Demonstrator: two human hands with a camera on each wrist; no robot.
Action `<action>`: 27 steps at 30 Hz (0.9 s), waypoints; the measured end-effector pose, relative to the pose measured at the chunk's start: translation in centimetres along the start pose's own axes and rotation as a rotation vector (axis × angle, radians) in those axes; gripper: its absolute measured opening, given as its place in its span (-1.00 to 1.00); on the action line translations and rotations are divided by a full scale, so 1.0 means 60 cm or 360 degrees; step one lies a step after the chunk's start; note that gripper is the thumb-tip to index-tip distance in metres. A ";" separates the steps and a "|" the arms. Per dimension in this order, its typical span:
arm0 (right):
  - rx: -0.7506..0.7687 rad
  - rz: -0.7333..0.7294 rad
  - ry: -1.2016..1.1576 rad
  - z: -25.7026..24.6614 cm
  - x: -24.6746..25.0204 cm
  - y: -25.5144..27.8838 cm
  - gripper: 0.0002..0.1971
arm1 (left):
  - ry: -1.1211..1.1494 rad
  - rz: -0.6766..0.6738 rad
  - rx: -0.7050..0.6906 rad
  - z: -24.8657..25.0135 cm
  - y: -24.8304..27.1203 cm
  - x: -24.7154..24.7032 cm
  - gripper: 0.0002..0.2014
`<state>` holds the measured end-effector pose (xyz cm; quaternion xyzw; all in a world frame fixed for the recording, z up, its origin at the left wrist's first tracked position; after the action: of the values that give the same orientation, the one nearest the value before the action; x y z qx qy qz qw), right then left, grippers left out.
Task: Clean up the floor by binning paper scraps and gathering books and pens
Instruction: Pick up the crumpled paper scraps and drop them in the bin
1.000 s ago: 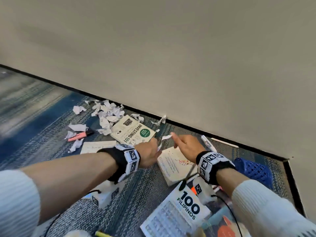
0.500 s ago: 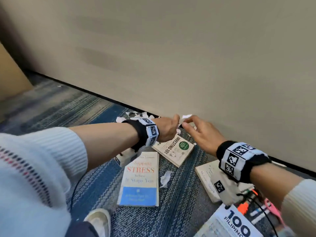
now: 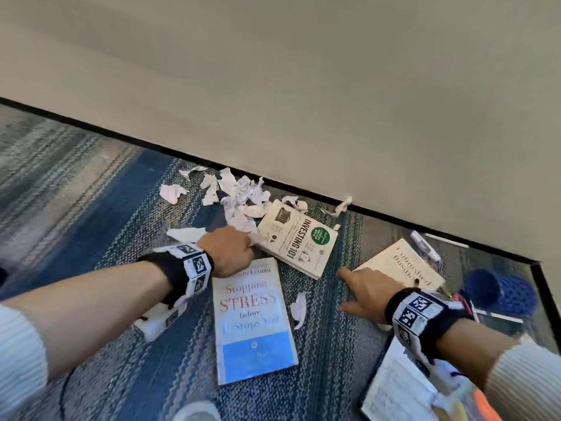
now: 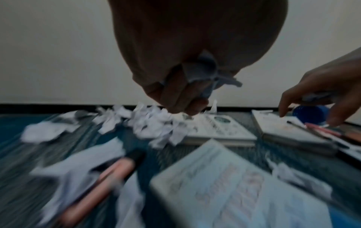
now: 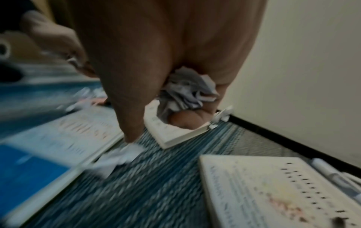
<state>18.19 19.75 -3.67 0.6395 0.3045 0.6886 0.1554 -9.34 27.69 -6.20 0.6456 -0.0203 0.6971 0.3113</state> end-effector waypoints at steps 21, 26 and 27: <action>0.0478 0.0367 -0.0490 -0.086 -0.041 -0.161 -0.78 | 0.0018 0.0233 0.0748 -0.106 0.123 -0.215 -0.63; 0.0318 0.0522 -0.1052 -0.132 0.042 -0.198 -0.77 | 0.0204 0.0495 0.0965 -0.138 0.123 -0.177 -0.57; 0.0346 0.0555 -0.1015 -0.144 0.056 -0.205 -0.80 | 0.0267 0.0538 0.1017 -0.142 0.120 -0.166 -0.65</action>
<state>7.14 29.31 -8.62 0.8767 0.1987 0.4347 0.0540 -20.51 21.48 -14.01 0.6384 0.1177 0.7603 -0.0251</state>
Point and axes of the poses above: each hand's wrist, its own y-axis away from the middle knuckle, its own x-axis out of the back of the hand, z = x × y, the point moved 1 cm from there along -y, towards the middle knuckle, and after that the axes turned 5 degrees about -y, right-handed, at the moved point
